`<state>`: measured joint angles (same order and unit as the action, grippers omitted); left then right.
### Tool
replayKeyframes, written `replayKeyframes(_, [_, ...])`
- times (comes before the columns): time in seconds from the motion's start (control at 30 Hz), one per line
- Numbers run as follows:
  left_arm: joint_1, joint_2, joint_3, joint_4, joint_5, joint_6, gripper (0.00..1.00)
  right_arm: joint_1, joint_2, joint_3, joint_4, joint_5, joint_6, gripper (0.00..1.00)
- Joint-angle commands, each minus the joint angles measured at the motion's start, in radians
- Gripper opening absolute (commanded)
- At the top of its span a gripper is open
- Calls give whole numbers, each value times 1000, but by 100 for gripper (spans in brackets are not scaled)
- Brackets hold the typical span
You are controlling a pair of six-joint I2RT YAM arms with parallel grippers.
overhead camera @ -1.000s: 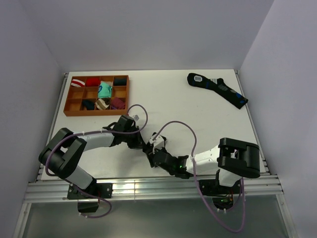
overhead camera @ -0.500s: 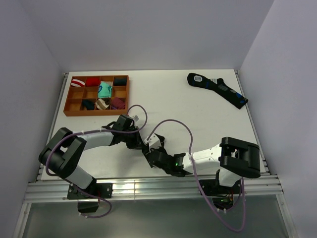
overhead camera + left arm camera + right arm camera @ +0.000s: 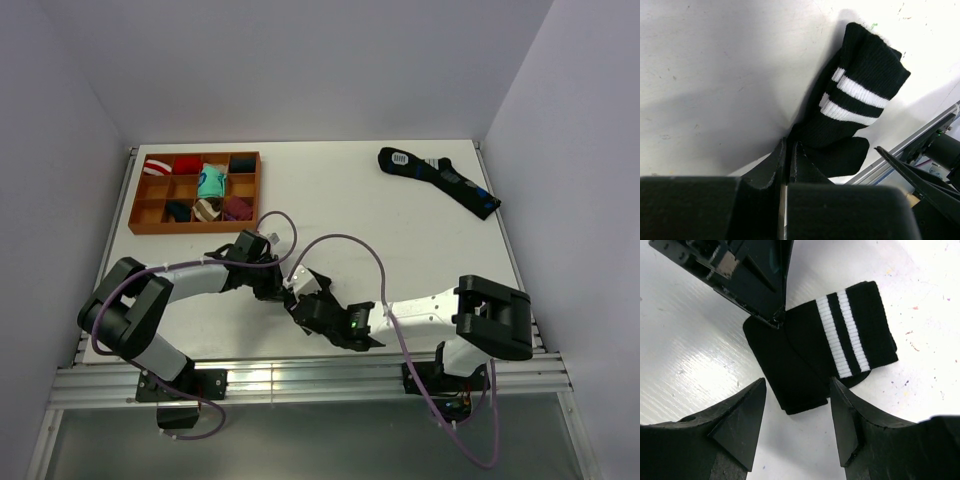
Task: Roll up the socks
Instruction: Roll the sock at the center of the board.
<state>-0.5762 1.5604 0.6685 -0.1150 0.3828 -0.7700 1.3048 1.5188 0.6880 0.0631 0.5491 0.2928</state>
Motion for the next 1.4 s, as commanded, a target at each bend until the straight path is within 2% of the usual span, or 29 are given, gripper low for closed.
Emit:
replayKeyframes(0.0, [6, 4, -7, -117, -82, 57, 0, -13, -29, 24, -9, -20, -43, 61])
replayKeyframes(0.37, [6, 6, 2, -121, -79, 57, 0, -32, -12, -11, 55, -84, -21, 59])
replayKeyframes(0.73, [6, 13, 13, -121, -82, 52, 0, -30, -23, -119, 164, -115, 49, 57])
replayKeyframes(0.9, [4, 12, 16, -124, -90, 49, 0, -32, -25, -149, 196, -113, 84, 45])
replayKeyframes(0.97, [6, 9, 13, -123, -90, 48, 0, -32, -37, -174, 227, -123, 95, 45])
replayKeyframes(1.03, [6, 10, 11, -124, -91, 48, 0, -32, -54, -183, 236, -112, 100, 47])
replayKeyframes(1.17, [4, 10, 13, -126, -91, 49, 0, -30, -77, -183, 181, -71, 111, 62])
replayKeyframes(1.37, [4, 23, 23, -129, -88, 58, 0, -24, -180, -137, 89, -40, 60, 65])
